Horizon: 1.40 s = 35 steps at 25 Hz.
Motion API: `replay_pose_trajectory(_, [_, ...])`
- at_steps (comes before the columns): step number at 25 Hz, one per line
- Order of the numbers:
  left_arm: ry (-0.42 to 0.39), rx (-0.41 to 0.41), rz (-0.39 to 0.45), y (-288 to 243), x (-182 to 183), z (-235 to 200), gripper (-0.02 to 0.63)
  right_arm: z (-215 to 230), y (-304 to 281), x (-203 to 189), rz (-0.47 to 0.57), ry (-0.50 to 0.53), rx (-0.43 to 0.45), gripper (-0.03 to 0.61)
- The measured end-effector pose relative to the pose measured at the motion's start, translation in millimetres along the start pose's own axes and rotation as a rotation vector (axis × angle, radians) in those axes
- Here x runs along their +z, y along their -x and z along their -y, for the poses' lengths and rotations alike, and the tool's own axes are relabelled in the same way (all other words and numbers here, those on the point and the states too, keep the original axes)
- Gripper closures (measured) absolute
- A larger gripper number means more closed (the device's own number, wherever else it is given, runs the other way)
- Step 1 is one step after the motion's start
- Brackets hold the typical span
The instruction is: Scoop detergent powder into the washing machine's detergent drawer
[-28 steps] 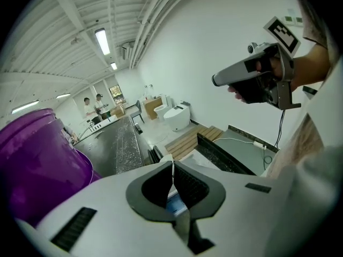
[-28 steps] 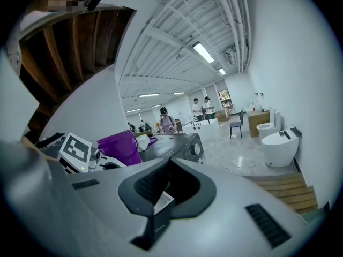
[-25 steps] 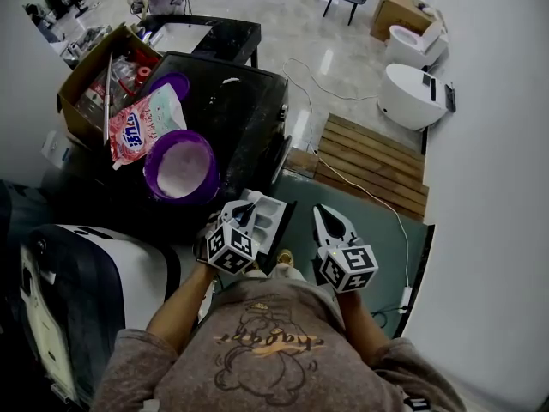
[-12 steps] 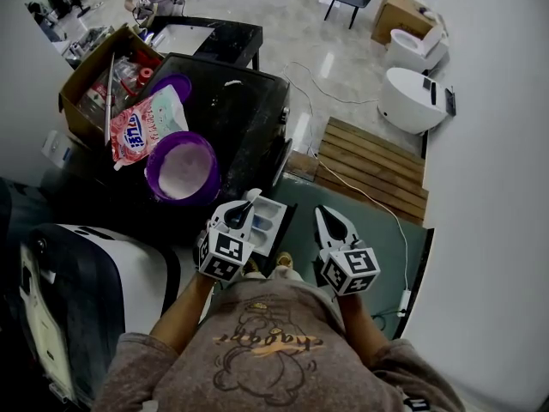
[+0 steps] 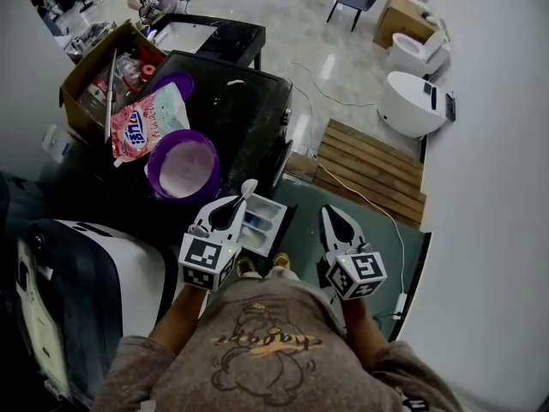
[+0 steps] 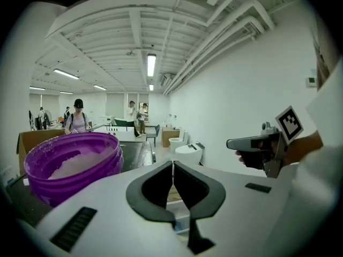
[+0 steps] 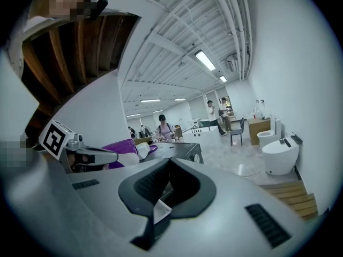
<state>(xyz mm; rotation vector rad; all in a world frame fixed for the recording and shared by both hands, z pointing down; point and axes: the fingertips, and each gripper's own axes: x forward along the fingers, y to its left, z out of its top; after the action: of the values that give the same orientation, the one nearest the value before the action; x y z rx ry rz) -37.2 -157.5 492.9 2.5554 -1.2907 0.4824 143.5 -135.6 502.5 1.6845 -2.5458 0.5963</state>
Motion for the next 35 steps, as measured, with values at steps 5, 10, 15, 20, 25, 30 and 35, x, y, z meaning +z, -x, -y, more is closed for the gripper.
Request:
replay_pose_trajectory(5, [0.055,0.013,0.09,10.7,19.9,-5.5,0.589,2.4,7.0,14.5,0.035,0.01,-0.013,0.577])
replay_pose_trajectory(10, [0.076,0.035,0.14,20.8,25.9,-12.2,0.589,12.7,14.2,18.2,0.057,0.015,-0.047,0.577])
replay_pose_trajectory(15, [0.113,0.053,0.161,25.6,21.5,-18.8,0.589,18.7,17.2,18.2,0.06,0.017,-0.059,0.577])
replay_pose_trajectory(20, [0.12,0.061,0.174,28.8,24.6,-20.2,0.589,17.0,15.3,17.8,0.06,0.023,-0.055,0.577])
replay_pose_trajectory(25, [0.13,0.061,0.182,28.3,25.5,-19.4,0.589,12.8,13.3,12.9,0.049,0.026,-0.044,0.578])
replay_pose_trajectory(30, [0.133,0.063,0.193,29.0,26.8,-18.9,0.589,8.5,12.9,13.4,0.052,0.028,-0.025,0.581])
replay_pose_trajectory(35, [0.132,0.063,0.19,30.3,31.3,-17.0,0.589,8.0,13.9,11.4,0.049,0.034,-0.025,0.58])
